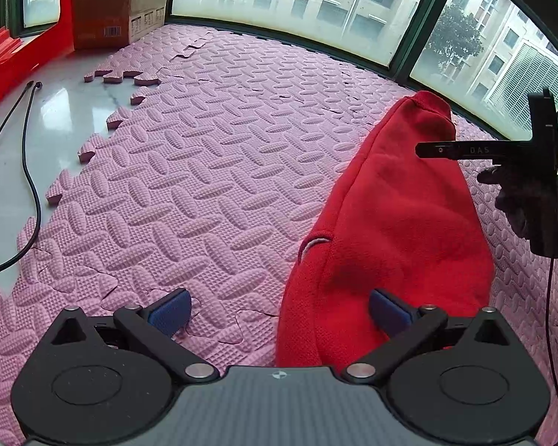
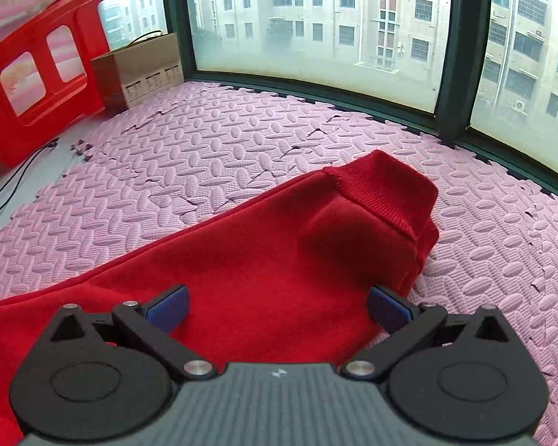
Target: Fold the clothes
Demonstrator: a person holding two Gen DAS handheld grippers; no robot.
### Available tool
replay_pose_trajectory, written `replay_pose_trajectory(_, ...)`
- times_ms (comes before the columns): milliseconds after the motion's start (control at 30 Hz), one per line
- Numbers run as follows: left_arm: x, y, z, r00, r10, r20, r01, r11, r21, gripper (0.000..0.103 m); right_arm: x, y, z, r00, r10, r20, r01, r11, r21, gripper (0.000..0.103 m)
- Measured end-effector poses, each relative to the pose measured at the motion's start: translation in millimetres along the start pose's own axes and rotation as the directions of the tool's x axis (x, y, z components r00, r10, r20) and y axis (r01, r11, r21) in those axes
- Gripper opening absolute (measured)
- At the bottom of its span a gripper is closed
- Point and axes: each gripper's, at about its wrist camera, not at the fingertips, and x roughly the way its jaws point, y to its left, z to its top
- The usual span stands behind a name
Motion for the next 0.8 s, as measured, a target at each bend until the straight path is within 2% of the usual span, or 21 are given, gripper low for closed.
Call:
replay_pose_trajectory(67, 0, 0, 0, 1.0, 0.0, 0.0, 0.0, 1.0, 0.0, 0.103, -1, -2, 7, 1.0, -0.004, 0.019, 0.004, 1.0, 0.002, 0.103)
replay_pose_trajectory(200, 1, 0, -1, 1.0, 0.002, 0.006, -0.002, 1.0, 0.004, 0.103, -2, 2, 22, 0.997, 0.042, 0.061, -0.042, 0.999, -0.003, 0.103)
replay_pose_trajectory(233, 1, 0, -1, 1.0, 0.004, 0.008, -0.004, 1.0, 0.008, 0.103, 6, 4, 27, 0.998, 0.041, 0.054, -0.041, 0.999, -0.011, 0.103)
replay_pose_trajectory(333, 1, 0, -1, 1.0, 0.009, 0.013, -0.009, 1.0, 0.014, 0.103, 35, 2, 30, 0.999, -0.036, -0.035, 0.035, 0.999, -0.016, 0.103)
replay_pose_trajectory(467, 2, 0, -1, 1.0, 0.008, 0.016, -0.008, 1.0, 0.013, 0.103, 36, 7, 30, 0.998, -0.052, -0.029, 0.051, 0.998, -0.038, 0.103)
replay_pose_trajectory(633, 2, 1, -1, 1.0, 0.005, 0.025, -0.005, 1.0, 0.019, 0.103, 14, 42, 20, 0.999, 0.038, -0.034, -0.042, 0.99, -0.132, 0.103)
replay_pose_trajectory(800, 1, 4, 1, 1.0, -0.004, 0.02, 0.005, 1.0, -0.01, 0.103, -4, 91, -6, 0.989, 0.133, -0.069, -0.145, 0.966, -0.214, 0.103)
